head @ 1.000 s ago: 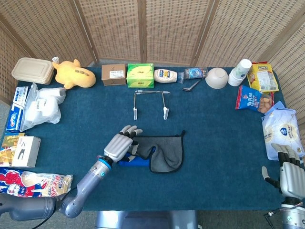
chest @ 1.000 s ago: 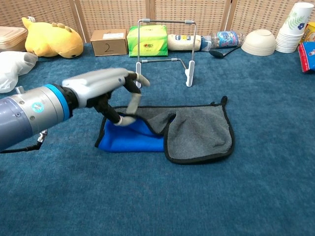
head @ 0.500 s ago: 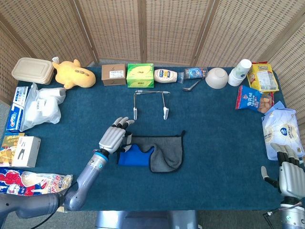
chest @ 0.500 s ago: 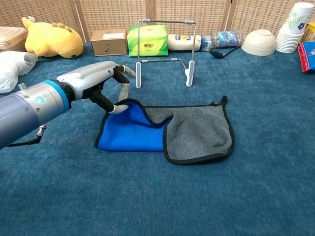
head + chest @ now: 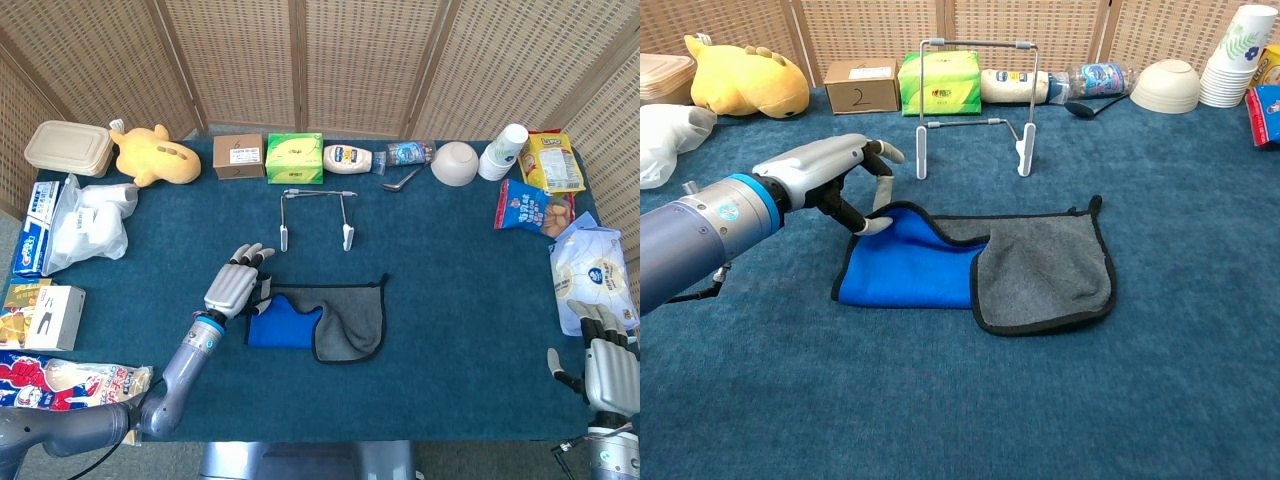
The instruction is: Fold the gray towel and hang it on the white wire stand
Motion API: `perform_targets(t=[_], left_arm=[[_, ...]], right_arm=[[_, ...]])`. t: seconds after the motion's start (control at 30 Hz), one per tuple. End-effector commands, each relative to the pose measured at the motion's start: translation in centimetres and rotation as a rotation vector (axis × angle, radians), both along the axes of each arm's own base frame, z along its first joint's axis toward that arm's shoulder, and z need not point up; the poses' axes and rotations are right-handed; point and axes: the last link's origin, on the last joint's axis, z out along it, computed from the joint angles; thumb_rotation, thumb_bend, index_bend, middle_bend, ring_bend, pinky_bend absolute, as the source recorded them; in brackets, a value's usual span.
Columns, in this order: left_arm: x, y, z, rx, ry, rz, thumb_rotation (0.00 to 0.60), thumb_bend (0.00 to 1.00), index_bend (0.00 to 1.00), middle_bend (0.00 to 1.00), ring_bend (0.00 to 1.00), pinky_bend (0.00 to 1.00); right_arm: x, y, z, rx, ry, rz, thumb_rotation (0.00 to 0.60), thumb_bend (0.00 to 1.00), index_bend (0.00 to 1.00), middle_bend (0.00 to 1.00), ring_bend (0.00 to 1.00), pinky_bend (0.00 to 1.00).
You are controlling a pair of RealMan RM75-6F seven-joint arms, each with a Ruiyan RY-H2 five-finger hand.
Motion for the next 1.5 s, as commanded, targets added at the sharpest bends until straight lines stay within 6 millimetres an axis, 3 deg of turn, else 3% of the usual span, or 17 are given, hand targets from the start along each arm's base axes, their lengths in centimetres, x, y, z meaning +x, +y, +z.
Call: perform_targets(t=[0.03,0.33,0.53,0.73,1.07,1.23,1.5], left_arm=[[-0.2,-0.1,0.1,-0.002,0.004,0.004,0.600,0.44,0.54,0.14,0.00,0.00],[-0.3,-0.1,0.7,0.017,0.012,0.001,0.600,0.39,0.20,0.03,0.00,0.00],[0.0,-0.4,1.0,0.018,0.016,-0.017,0.600,0.34,0.07,0.00,0.00,0.00],[0.6,-1.1,1.6,0.021,-0.007,-0.038,0.600,0.34,0.07,0.00,0.00,0.00],[1.1,-3.4,4.7,0.006,-0.056,-0.088,0.600,0.34,0.14,0.02,0.00,0.00],[0.4,-5.0,6.5,0.009,-0.069,-0.096,0.600,0.34,0.18,0.05,0.00,0.00],[-2.2,-8.2,9.8,0.044,-0.056,-0.050,0.600,0.34,0.22,0.07,0.00,0.00]], right_arm=[[0.0,0.0,0.0,0.001,0.000,0.001,0.600,0.37,0.14,0.15,0.01,0.00],[0.2,0.0,0.0,0.000,-0.001,0.005,0.600,0.37,0.14,0.15,0.01,0.00],[0.3,0.1,0.1,-0.002,0.001,0.006,0.600,0.37,0.14,0.15,0.01,0.00],[0.3,0.1,0.1,-0.003,-0.001,0.007,0.600,0.37,0.14,0.15,0.01,0.00],[0.7,-1.0,0.3,0.025,-0.022,0.049,0.600,0.37,0.14,0.15,0.01,0.00],[1.4,-2.0,0.2,0.057,-0.045,0.093,0.600,0.37,0.15,0.15,0.01,0.00],[4.0,-4.0,-0.8,0.168,-0.109,0.228,0.600,0.37,0.15,0.15,0.01,0.00]])
